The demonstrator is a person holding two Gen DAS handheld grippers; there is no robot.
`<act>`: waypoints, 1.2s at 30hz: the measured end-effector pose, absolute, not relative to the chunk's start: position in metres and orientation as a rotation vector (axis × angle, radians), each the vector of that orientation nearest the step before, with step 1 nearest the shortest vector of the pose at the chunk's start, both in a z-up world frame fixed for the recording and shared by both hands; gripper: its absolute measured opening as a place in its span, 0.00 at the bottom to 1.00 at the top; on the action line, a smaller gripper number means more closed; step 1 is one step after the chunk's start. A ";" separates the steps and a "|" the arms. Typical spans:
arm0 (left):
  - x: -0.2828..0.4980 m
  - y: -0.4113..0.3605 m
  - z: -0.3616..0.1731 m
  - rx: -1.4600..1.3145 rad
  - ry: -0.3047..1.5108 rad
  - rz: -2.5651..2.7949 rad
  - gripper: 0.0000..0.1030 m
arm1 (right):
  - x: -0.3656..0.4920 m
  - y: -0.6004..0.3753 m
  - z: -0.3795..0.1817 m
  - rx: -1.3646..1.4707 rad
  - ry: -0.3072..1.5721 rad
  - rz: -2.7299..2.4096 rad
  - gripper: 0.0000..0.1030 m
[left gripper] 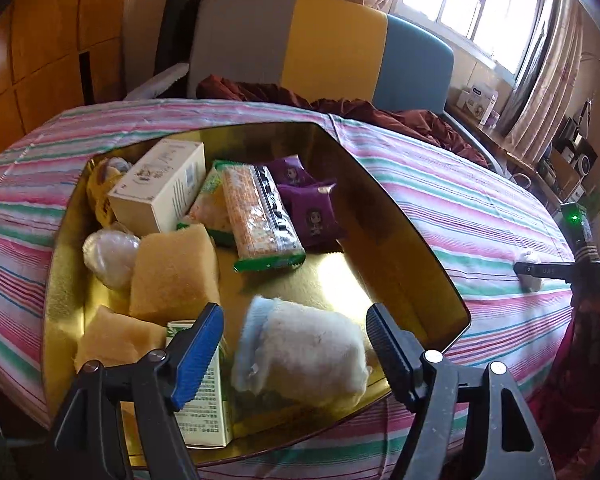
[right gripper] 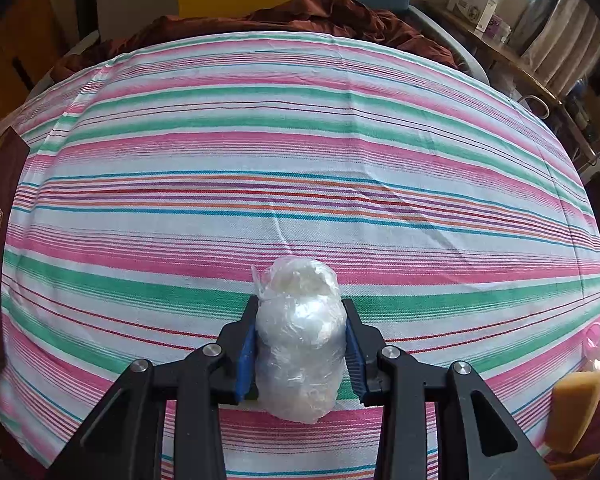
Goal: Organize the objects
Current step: 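Carry the beige knit roll into the gold tray and open the left gripper, then lower the clear plastic bag into the gold tray and open the right gripper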
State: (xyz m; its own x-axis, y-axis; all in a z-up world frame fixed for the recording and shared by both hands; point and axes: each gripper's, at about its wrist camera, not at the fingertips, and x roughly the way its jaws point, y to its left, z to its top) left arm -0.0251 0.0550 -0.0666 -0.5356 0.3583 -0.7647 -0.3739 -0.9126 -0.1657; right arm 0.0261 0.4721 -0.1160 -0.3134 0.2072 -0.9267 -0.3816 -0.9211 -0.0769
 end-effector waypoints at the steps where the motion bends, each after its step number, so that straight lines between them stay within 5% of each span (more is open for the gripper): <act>1: -0.024 0.055 -0.065 -1.204 0.038 2.453 0.72 | 0.026 0.472 -0.116 -1.571 0.216 2.276 0.36; 17: -0.017 0.042 -0.038 -1.111 0.086 2.612 0.72 | 0.023 0.447 -0.109 -1.617 0.272 2.379 0.36; 36: -0.021 0.001 -0.029 -1.122 -0.003 2.757 0.73 | -0.021 0.211 -0.024 -1.543 0.158 3.015 0.37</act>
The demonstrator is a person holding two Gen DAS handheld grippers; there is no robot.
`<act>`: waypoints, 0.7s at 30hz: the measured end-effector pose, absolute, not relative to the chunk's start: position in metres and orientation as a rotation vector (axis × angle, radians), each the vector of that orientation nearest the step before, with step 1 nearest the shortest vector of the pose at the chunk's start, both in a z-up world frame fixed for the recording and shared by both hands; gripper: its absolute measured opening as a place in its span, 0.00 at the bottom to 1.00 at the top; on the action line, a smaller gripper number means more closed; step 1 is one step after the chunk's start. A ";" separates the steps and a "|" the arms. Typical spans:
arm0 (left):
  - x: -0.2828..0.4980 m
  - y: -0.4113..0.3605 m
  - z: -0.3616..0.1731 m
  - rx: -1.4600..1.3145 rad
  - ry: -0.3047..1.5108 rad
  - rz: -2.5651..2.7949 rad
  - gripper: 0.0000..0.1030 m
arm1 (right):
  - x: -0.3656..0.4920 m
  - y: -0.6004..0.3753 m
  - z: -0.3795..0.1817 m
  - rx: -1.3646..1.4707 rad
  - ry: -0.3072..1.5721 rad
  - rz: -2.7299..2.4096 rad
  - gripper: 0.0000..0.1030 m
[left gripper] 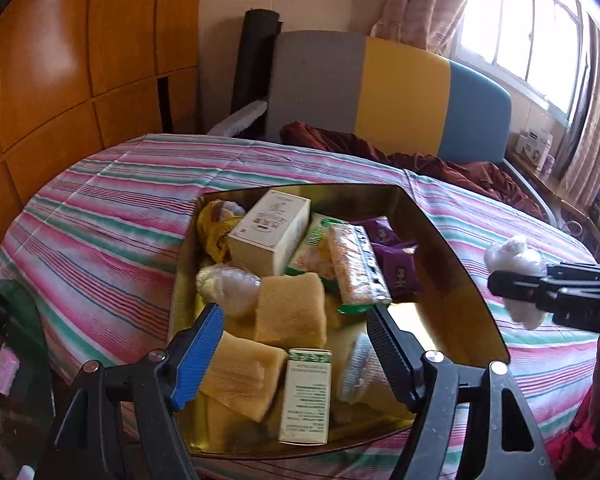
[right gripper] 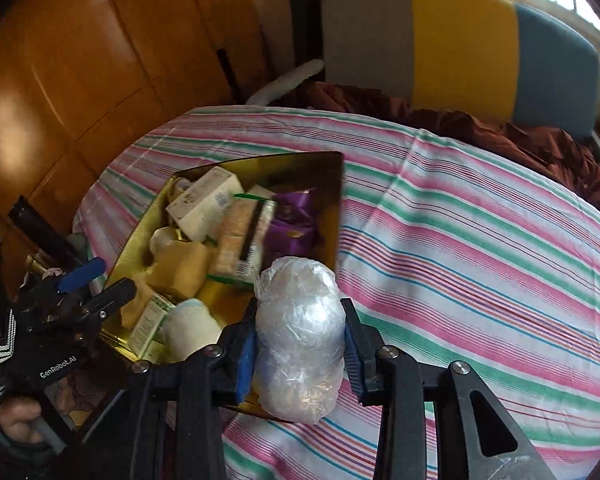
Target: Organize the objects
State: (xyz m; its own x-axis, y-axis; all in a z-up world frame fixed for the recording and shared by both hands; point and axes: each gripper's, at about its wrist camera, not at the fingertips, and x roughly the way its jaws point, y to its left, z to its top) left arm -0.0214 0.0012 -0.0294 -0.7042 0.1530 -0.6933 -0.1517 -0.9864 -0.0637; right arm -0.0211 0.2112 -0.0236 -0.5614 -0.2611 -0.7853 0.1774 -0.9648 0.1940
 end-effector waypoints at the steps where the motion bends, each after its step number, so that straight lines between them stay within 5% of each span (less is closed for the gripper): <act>1: -0.021 -0.001 -0.029 -1.121 0.009 2.774 0.73 | -0.024 0.203 -0.026 1.319 -0.126 -2.564 0.37; 6: -0.019 -0.008 -0.029 -1.120 0.076 2.827 0.75 | -0.039 0.178 -0.046 1.366 -0.098 -2.526 0.38; 12: -0.018 -0.011 -0.025 -1.121 0.012 2.818 0.75 | -0.044 0.166 -0.070 1.427 -0.049 -2.520 0.59; 21: -0.012 -0.006 -0.014 -1.037 0.000 2.892 0.74 | -0.031 0.175 -0.062 1.352 -0.124 -2.595 0.71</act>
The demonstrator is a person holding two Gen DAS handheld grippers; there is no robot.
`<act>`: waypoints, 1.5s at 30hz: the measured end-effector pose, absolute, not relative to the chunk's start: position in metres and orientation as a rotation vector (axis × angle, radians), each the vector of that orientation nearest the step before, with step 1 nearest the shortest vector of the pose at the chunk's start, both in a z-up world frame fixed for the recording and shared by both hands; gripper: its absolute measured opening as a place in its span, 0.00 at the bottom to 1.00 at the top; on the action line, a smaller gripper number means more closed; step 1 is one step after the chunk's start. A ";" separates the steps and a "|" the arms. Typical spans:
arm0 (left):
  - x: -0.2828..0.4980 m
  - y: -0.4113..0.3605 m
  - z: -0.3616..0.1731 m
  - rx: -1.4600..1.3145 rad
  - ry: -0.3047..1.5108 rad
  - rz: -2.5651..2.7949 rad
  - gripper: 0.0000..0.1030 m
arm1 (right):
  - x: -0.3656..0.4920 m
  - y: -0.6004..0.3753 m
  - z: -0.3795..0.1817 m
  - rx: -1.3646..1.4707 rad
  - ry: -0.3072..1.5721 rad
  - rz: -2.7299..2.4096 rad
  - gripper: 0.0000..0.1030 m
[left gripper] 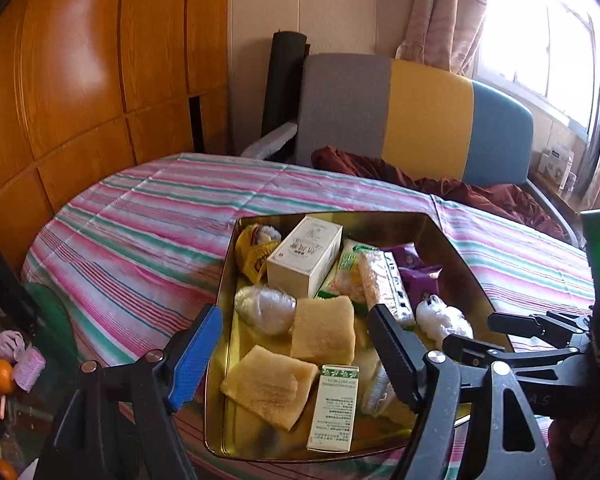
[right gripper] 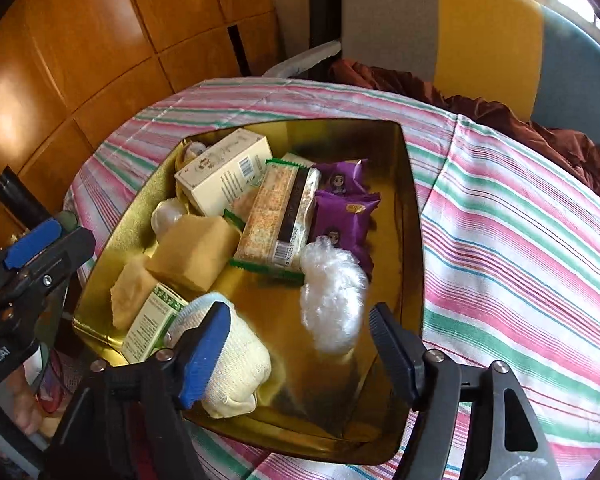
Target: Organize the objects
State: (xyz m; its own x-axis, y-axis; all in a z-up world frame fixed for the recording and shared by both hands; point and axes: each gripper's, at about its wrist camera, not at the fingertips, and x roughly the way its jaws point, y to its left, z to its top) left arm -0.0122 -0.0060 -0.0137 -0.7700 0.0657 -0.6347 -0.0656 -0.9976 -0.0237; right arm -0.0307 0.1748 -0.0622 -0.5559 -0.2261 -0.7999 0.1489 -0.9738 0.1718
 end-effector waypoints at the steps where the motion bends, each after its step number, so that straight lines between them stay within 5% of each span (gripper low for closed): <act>1: -0.011 -0.005 -0.012 -1.021 -0.005 2.899 0.74 | -0.028 0.177 -0.060 1.336 -0.142 -2.611 0.71; 10: -0.008 -0.010 -0.007 -0.996 -0.104 2.908 0.65 | -0.002 0.180 -0.036 1.142 -0.165 -2.787 0.81; 45: 0.003 0.001 -0.004 -0.942 -0.033 2.929 0.57 | 0.007 0.176 -0.036 1.125 -0.137 -2.805 0.84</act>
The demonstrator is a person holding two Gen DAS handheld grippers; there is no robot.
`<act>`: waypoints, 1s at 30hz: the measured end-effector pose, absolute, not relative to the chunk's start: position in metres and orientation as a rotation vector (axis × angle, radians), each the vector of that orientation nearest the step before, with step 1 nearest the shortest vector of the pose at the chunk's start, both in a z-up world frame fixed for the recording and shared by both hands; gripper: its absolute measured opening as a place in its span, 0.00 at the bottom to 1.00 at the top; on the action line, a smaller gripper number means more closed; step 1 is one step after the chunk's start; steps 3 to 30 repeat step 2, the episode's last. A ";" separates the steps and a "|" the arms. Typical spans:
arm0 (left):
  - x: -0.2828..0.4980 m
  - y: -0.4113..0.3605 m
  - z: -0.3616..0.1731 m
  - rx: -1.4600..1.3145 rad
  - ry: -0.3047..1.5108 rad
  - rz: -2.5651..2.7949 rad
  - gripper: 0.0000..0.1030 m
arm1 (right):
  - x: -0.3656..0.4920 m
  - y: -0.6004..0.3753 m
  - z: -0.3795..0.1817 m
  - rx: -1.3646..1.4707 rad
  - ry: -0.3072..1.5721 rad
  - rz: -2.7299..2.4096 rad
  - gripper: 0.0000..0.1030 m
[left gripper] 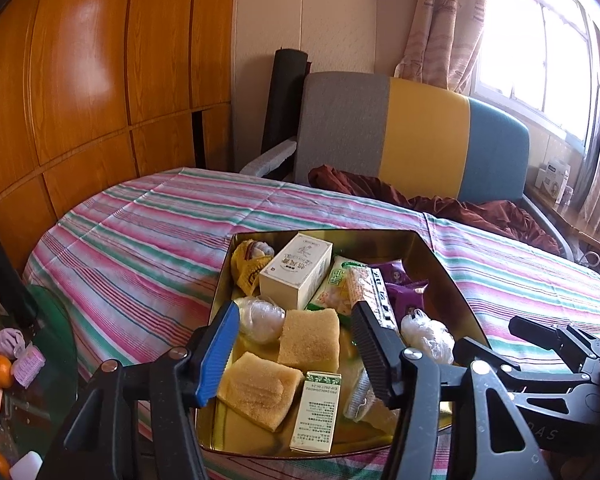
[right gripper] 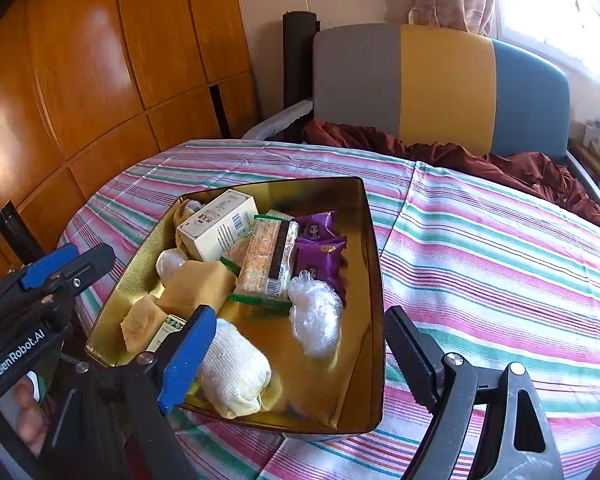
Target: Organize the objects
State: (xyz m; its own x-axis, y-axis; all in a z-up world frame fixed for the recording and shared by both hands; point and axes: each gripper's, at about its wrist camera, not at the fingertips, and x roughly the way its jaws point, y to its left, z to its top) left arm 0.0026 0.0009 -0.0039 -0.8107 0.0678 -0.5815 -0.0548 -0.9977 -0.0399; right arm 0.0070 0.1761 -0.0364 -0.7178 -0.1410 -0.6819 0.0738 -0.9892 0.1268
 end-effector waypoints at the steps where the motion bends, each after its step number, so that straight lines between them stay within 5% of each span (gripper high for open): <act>1: 0.003 0.002 -0.003 -0.933 -0.027 2.932 0.57 | 0.007 0.176 -0.037 1.125 -0.139 -2.805 0.84; 30: 0.003 0.002 -0.003 -0.936 -0.025 2.929 0.57 | 0.007 0.177 -0.037 1.123 -0.143 -2.805 0.84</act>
